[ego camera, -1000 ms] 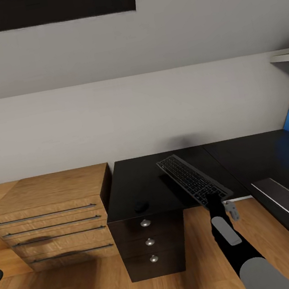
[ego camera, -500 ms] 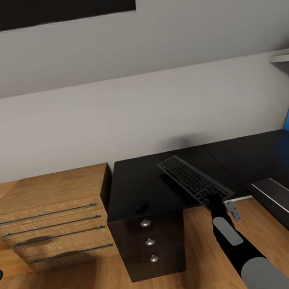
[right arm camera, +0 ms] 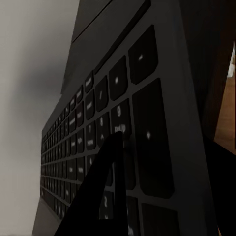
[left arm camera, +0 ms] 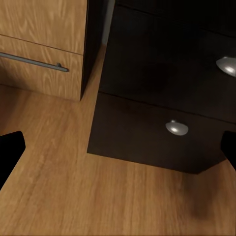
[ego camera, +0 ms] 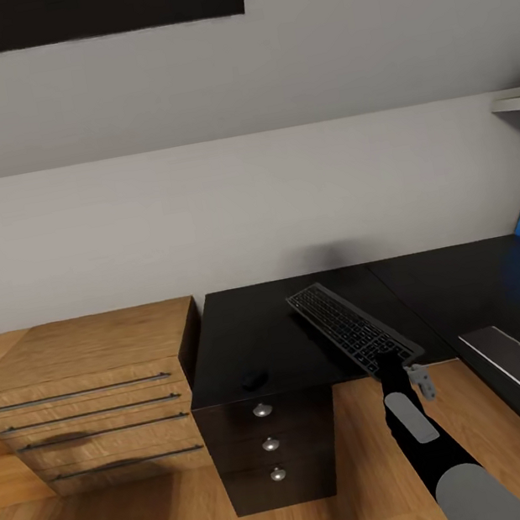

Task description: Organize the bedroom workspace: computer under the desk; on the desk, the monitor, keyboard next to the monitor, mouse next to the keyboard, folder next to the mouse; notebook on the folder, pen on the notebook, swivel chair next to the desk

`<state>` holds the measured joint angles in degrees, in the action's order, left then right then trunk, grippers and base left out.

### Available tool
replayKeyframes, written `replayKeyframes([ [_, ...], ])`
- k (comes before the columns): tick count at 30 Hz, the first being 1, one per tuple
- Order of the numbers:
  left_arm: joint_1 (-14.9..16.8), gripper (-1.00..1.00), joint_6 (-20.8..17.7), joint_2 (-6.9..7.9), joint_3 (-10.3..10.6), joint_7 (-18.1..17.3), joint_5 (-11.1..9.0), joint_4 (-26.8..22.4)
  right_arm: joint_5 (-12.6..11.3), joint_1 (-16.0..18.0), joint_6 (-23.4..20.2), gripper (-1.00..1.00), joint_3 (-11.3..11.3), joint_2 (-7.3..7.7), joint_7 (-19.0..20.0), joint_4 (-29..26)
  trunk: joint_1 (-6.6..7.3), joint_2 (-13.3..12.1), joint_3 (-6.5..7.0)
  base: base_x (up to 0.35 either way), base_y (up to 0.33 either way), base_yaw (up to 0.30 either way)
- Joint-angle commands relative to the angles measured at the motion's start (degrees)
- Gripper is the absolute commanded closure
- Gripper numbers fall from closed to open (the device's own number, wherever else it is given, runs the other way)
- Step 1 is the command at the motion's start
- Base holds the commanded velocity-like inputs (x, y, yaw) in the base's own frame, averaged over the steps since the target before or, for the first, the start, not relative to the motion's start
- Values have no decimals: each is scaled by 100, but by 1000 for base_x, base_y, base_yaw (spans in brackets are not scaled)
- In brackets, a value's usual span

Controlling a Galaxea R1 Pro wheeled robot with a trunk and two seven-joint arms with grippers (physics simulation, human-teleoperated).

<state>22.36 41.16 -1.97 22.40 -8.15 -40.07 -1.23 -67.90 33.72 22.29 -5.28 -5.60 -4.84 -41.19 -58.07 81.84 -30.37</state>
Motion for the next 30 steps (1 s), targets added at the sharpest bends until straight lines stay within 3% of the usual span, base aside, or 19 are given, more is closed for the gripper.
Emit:
replayKeyframes([
  [1,5,-100,14,-2,19,-45,-62,9,-21,3,12,100,-6,-3,-8,42,0,3,-6,32,0,0],
  [5,5,-100,14,-4,19,-43,-62,9,-21,3,13,100,-8,-2,-8,144,0,3,-6,15,0,0],
  [16,5,-100,14,-80,19,-38,-62,9,-22,3,13,100,-15,-1,-24,181,-242,444,-203,1,0,0],
  [30,5,-100,14,-78,11,-37,-62,9,-16,3,12,100,-8,6,-25,187,-242,444,-203,-3,0,0],
])
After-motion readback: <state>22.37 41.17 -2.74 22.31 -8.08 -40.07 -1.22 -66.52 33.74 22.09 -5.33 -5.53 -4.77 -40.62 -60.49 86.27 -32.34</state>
